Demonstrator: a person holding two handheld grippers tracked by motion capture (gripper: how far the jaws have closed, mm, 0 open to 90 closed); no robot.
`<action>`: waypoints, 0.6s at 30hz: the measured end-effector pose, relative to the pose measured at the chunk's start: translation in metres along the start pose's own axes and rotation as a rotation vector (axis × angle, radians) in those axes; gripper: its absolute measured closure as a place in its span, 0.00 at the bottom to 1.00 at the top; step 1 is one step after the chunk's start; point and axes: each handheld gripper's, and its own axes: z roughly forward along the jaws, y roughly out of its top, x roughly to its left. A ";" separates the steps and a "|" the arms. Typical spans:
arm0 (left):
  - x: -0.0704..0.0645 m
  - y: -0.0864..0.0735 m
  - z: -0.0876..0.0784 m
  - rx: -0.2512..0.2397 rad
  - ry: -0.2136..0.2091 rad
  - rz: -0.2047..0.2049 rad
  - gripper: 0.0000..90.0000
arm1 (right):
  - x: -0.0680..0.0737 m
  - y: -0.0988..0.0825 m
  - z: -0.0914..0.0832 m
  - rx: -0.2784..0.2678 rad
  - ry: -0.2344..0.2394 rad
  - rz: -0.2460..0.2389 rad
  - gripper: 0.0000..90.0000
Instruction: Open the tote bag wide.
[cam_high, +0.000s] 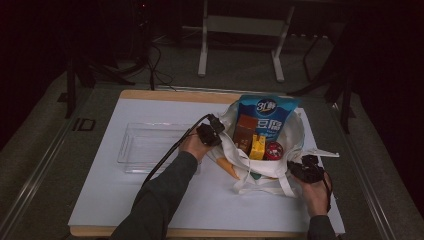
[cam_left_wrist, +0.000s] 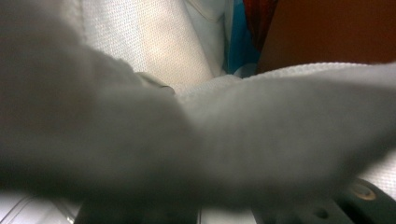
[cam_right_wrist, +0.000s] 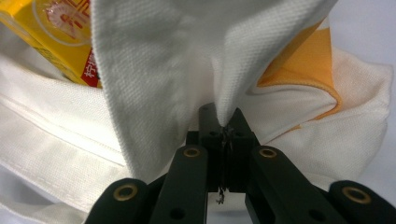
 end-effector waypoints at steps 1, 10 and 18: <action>0.000 0.000 0.000 -0.002 -0.002 -0.002 0.95 | 0.000 0.000 -0.001 -0.002 0.003 0.002 0.98; 0.008 -0.006 -0.009 -0.028 -0.023 -0.018 0.84 | -0.005 0.005 -0.017 -0.023 -0.006 0.005 0.90; 0.015 -0.013 -0.024 -0.066 -0.042 -0.026 0.74 | -0.012 0.008 -0.033 -0.077 -0.002 0.031 0.76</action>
